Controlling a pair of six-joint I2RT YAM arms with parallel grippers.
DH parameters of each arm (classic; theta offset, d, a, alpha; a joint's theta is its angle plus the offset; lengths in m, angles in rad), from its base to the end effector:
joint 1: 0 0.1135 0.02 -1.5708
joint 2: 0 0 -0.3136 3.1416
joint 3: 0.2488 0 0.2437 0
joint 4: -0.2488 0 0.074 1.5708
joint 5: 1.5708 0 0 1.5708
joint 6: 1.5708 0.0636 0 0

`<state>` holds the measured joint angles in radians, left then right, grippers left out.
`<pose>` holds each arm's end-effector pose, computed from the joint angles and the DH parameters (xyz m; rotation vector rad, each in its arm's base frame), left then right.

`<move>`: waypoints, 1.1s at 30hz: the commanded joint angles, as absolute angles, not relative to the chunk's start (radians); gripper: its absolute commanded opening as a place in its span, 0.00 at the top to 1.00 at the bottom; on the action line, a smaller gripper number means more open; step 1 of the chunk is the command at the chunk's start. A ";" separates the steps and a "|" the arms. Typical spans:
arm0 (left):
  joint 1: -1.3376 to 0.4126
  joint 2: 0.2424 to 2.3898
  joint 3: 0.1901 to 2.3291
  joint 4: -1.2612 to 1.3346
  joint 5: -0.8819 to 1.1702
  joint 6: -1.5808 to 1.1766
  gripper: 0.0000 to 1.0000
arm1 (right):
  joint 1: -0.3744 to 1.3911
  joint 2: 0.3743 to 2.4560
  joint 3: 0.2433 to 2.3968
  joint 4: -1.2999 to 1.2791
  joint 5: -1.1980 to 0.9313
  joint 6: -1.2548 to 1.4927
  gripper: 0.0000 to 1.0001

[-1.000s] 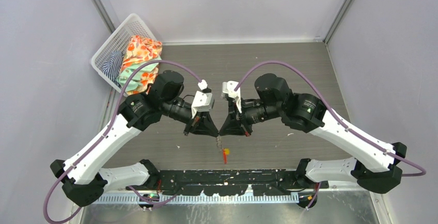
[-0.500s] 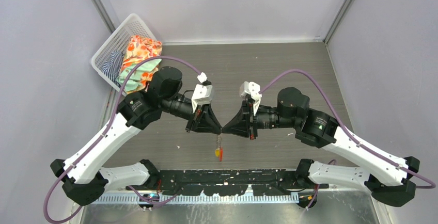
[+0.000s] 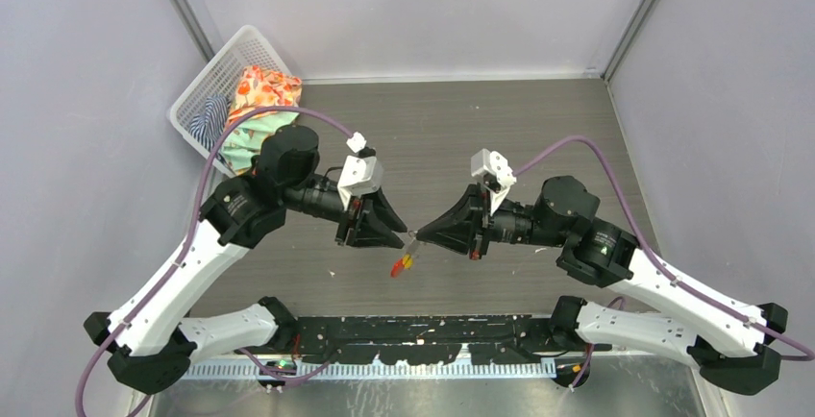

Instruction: Put the keys on the keyring

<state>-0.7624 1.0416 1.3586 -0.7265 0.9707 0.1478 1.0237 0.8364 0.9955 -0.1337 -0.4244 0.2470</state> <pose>0.0854 -0.1541 0.4711 1.4413 1.4331 -1.3468 0.0637 0.1549 0.4463 -0.9726 1.4040 1.3044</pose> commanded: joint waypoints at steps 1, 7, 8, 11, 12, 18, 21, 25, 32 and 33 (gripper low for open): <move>-0.753 1.011 1.343 -0.702 0.983 0.163 0.67 | 1.026 0.800 0.969 0.019 -0.408 0.281 0.99; -0.750 1.017 1.312 -0.607 1.013 0.092 0.62 | 1.026 0.781 0.908 0.123 -0.418 0.320 0.99; -0.750 1.018 1.307 -0.597 1.017 0.083 0.62 | 1.025 0.776 0.896 0.151 -0.417 0.326 0.99; -0.749 1.018 1.284 -0.569 1.011 0.073 0.62 | 1.025 0.761 0.860 0.221 -0.416 0.336 0.99; -0.749 1.018 1.278 -0.566 1.005 0.071 0.62 | 1.025 0.757 0.853 0.233 -0.414 0.338 0.99; -0.749 1.015 1.255 -0.495 1.018 0.006 0.68 | 1.025 0.751 0.843 0.239 -0.413 0.337 0.99; -0.749 1.021 1.254 -0.459 1.011 -0.049 0.73 | 1.025 0.754 0.837 0.257 -0.412 0.339 0.99; -0.749 1.029 1.263 -0.418 1.026 -0.104 0.76 | 1.025 0.756 0.830 0.258 -0.406 0.333 0.99; -0.748 1.023 1.258 -0.424 1.041 -0.101 0.98 | 1.025 0.749 0.811 0.276 -0.376 0.330 0.99; -0.747 1.022 1.259 -0.435 1.032 -0.089 1.00 | 1.026 0.750 0.811 0.275 -0.376 0.332 0.99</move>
<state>-0.7525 1.0302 1.2549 -0.4789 1.0180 -0.0898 1.0233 0.7639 0.8135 0.1909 -0.4000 0.3286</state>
